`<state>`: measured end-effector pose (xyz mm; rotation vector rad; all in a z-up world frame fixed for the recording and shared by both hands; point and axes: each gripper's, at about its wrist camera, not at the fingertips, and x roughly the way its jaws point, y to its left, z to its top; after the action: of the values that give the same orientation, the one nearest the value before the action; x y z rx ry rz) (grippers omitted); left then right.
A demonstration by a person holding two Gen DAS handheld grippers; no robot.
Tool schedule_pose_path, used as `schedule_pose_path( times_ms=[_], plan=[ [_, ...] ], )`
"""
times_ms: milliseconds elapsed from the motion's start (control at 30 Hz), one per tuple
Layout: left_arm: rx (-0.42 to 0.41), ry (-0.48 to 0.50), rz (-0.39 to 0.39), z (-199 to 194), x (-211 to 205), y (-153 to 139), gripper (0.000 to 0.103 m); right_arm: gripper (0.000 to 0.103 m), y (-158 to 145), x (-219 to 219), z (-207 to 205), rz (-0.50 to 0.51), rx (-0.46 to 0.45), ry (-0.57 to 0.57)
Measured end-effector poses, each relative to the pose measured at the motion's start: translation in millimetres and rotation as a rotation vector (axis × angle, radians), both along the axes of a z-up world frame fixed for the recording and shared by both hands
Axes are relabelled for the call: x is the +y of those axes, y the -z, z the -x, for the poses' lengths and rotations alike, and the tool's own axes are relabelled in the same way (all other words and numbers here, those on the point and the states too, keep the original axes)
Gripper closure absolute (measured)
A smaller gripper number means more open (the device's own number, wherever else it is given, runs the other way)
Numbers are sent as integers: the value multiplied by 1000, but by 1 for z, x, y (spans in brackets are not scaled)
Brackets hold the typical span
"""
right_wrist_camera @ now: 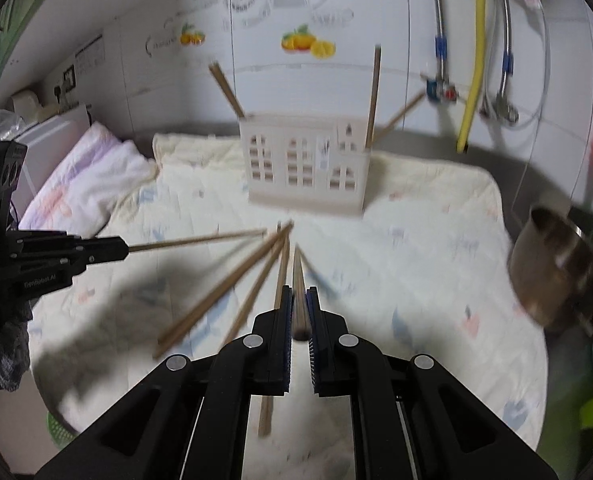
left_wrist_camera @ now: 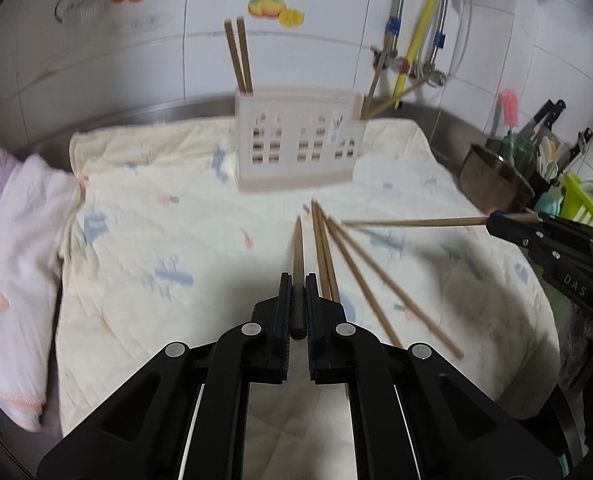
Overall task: Organize utensils
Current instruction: 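Lift the chopstick with the left gripper toward the holder while the right gripper lifts its own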
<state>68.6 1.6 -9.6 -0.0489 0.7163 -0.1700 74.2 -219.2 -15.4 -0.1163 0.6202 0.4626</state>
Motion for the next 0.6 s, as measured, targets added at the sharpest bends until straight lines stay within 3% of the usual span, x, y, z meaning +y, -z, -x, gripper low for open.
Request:
schedule_pose_path(
  times_ms=[200,600],
  plan=[
    [-37,18,-16,-20,-5,-25,97,96,-32,12,-23,12,-55,-27],
    [-60,46,-24,-66,-5,-67,98,96,-86,15,-90,-7,-20,-51]
  ],
)
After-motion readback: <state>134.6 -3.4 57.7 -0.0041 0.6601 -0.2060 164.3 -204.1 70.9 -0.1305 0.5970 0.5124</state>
